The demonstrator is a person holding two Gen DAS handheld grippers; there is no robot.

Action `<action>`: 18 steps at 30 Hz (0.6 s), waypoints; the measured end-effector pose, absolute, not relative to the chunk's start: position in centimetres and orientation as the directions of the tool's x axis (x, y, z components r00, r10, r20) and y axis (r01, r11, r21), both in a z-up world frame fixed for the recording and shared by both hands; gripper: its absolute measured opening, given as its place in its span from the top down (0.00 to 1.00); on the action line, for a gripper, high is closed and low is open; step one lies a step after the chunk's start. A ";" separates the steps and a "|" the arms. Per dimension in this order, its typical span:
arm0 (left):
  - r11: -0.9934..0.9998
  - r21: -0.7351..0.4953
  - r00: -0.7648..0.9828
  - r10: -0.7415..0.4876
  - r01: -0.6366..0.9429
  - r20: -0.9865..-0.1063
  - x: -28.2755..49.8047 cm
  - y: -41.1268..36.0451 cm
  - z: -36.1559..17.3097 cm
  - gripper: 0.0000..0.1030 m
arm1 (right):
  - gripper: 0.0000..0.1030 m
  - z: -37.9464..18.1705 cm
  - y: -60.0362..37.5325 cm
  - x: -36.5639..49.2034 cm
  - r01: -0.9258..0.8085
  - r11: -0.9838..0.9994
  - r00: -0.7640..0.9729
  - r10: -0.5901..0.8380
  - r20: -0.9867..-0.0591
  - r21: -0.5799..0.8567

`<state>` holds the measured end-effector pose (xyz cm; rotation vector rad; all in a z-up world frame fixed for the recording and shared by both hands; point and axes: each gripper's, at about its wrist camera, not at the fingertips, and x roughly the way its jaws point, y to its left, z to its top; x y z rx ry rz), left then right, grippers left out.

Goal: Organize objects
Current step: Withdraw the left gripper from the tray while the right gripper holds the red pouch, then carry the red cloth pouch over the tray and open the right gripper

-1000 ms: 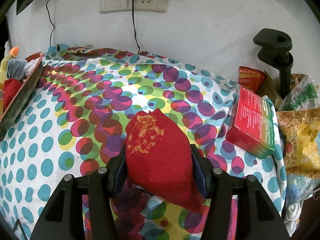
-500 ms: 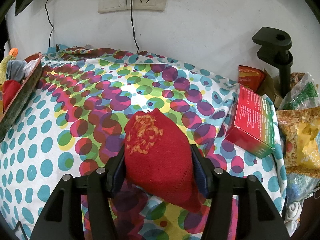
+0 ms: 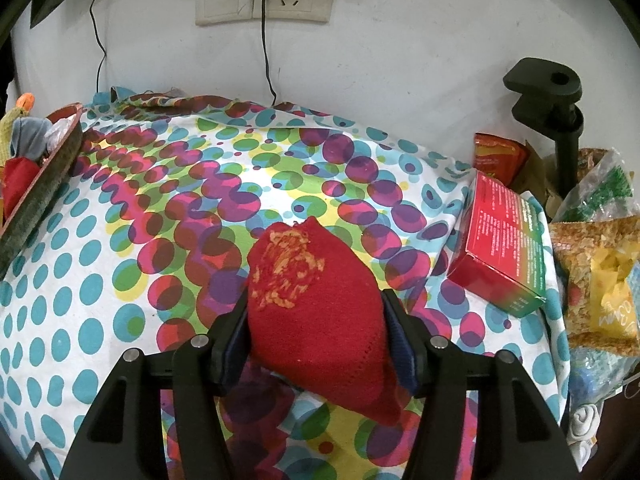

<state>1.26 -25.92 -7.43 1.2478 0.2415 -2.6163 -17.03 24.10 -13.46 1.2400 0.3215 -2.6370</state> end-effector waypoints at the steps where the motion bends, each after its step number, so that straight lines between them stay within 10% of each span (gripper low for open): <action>1: -0.959 -0.055 -0.609 -0.133 0.279 -0.782 1.3 -26.1 -7.5 0.38 | 0.45 -13.5 23.9 -17.0 0.279 -0.954 -0.625 -0.093 -0.775 -0.111; 18: -0.956 -0.053 -0.601 -0.137 0.288 -0.788 1.3 -26.5 -7.9 0.38 | 0.53 -10.8 22.2 -16.0 0.133 -0.989 -0.644 -0.039 -0.764 -0.061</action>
